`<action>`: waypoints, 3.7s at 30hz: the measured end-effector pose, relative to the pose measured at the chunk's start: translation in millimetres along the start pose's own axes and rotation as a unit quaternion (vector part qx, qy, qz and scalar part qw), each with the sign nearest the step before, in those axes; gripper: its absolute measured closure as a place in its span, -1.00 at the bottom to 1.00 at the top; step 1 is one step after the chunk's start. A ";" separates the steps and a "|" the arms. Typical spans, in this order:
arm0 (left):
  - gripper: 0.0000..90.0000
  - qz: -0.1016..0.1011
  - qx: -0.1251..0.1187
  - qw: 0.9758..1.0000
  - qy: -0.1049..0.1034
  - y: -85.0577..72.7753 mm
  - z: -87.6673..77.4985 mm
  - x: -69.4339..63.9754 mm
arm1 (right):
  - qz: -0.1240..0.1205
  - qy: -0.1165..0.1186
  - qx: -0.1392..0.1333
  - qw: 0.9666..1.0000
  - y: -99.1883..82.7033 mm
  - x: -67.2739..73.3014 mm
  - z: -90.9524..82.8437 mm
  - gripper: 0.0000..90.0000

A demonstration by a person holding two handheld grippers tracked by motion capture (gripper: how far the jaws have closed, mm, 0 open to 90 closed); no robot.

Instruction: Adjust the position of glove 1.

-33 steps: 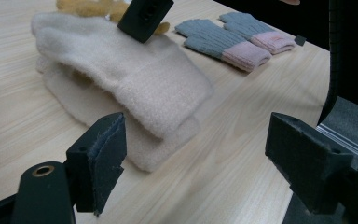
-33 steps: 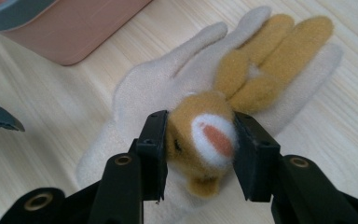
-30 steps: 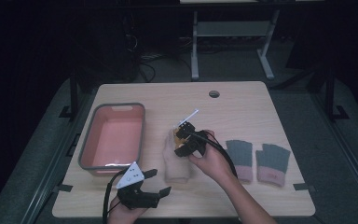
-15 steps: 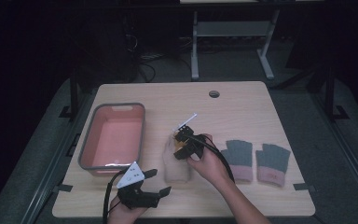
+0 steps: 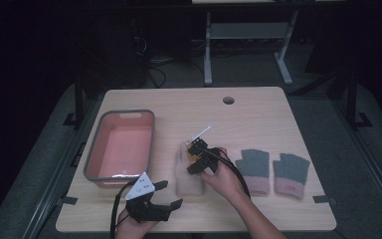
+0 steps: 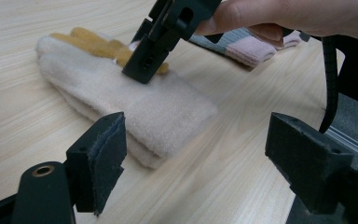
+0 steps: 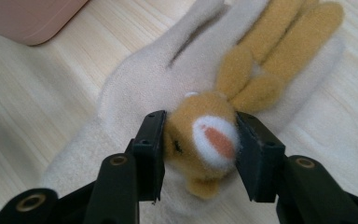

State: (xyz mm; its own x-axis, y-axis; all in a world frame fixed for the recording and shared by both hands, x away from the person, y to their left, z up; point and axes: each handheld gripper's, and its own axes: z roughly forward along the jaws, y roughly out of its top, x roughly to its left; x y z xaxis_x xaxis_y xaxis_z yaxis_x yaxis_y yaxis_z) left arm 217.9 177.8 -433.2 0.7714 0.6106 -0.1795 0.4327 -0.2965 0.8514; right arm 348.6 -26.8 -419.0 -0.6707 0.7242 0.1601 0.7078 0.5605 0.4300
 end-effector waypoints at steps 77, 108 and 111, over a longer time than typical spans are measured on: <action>-0.54 -0.066 0.013 0.997 -0.027 5.9 18.7 0.1 | -0.110 -0.031 0.002 0.993 -16.4 -10.9 -5.3 -0.06; -0.24 -0.140 0.139 0.980 -0.009 34.5 97.9 22.1 | 0.083 0.029 -0.084 0.993 -84.8 -45.9 -27.6 -0.07; -0.18 -0.148 0.144 0.978 -0.013 33.9 100.5 24.1 | 0.101 0.040 -0.088 0.990 -87.8 -47.3 -24.7 -0.05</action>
State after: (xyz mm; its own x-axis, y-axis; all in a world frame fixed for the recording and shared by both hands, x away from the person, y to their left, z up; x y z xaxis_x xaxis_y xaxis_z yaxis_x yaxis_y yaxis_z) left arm 298.1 108.6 -458.2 0.6022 0.6833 -0.4127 0.7496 -0.3062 0.5869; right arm 312.7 -120.2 -442.4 -0.5394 0.7765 0.3256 0.7848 0.3235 0.5287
